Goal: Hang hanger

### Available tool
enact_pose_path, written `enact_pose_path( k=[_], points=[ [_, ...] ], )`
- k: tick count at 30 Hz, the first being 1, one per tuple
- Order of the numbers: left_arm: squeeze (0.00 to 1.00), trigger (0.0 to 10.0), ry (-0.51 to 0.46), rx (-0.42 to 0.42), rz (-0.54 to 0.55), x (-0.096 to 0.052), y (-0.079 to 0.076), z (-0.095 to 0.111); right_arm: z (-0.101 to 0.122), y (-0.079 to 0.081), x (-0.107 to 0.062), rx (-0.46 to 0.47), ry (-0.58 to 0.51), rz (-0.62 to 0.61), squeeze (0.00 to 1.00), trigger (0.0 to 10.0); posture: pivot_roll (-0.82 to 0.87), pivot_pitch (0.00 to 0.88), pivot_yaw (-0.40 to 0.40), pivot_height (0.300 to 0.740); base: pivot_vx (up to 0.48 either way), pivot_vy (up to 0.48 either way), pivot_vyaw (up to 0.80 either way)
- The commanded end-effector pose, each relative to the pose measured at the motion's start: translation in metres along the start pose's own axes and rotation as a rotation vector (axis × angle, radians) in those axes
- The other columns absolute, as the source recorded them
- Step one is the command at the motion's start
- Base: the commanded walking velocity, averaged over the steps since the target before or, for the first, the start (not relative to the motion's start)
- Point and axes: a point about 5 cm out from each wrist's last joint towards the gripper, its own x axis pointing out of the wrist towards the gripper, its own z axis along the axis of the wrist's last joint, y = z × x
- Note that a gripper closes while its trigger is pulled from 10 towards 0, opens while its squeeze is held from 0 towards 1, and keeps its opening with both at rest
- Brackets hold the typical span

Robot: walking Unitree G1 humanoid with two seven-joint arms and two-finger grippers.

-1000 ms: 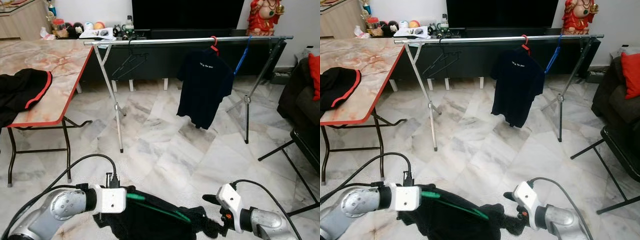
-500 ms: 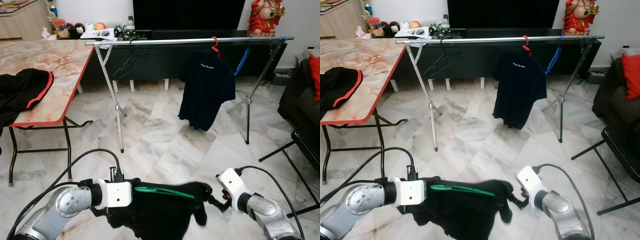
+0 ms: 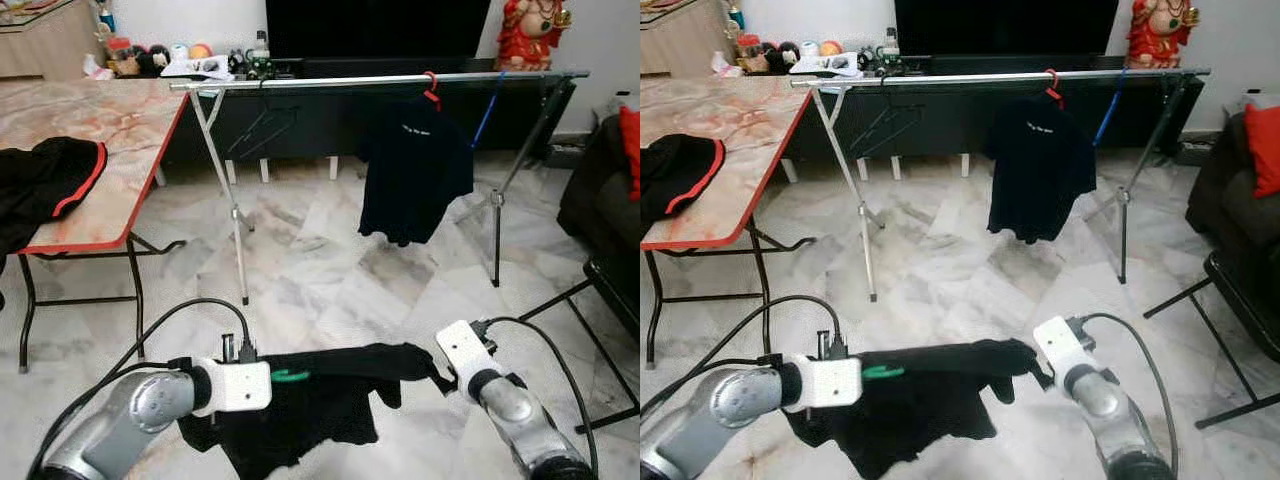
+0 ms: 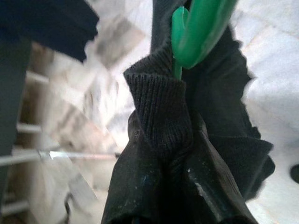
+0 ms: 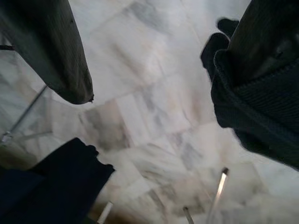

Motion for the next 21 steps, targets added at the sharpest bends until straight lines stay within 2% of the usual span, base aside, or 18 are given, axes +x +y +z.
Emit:
enact_pose_path(
  k=[1,3,6,10,13,19,21],
  points=[
    [0.00,10.0,0.112,-0.028,0.069,-0.009,0.013,-0.020,-0.002,-0.008,-0.003,0.067,-0.013,-0.032,0.00,10.0,0.07,0.095,0.019,0.740,0.000,0.000,0.00],
    [0.00,10.0,0.125,-0.066,0.108,-0.007,0.016,-0.018,0.002,0.002,-0.002,0.107,-0.043,0.048,0.00,10.0,0.07,0.095,0.019,0.740,0.000,0.000,0.00],
    [0.00,10.0,0.116,-0.145,0.153,-0.002,0.019,-0.012,-0.001,0.015,-0.001,0.102,-0.016,0.144,0.00,10.0,0.07,0.095,0.019,0.740,0.000,0.000,0.00],
    [0.00,10.0,0.031,-0.307,0.227,0.007,0.019,0.008,-0.005,0.025,-0.001,0.108,0.010,0.180,0.00,10.0,0.07,0.094,0.023,0.740,0.000,0.000,0.00],
    [0.00,10.0,-0.019,-0.368,0.208,0.009,0.018,0.016,-0.010,0.033,-0.002,0.111,0.039,0.230,0.00,10.0,0.07,0.094,0.021,0.740,0.000,0.000,0.00],
    [0.00,10.0,-0.051,-0.370,0.128,0.002,0.018,0.016,-0.024,0.039,-0.006,0.088,0.111,0.275,0.00,10.0,0.08,0.093,0.021,0.740,0.000,0.000,0.00],
    [0.00,10.0,-0.046,-0.398,0.133,0.001,0.024,0.013,-0.021,0.041,-0.007,0.093,0.085,0.310,0.00,10.0,0.08,0.091,0.025,0.740,0.000,0.000,0.00]
  ],
)
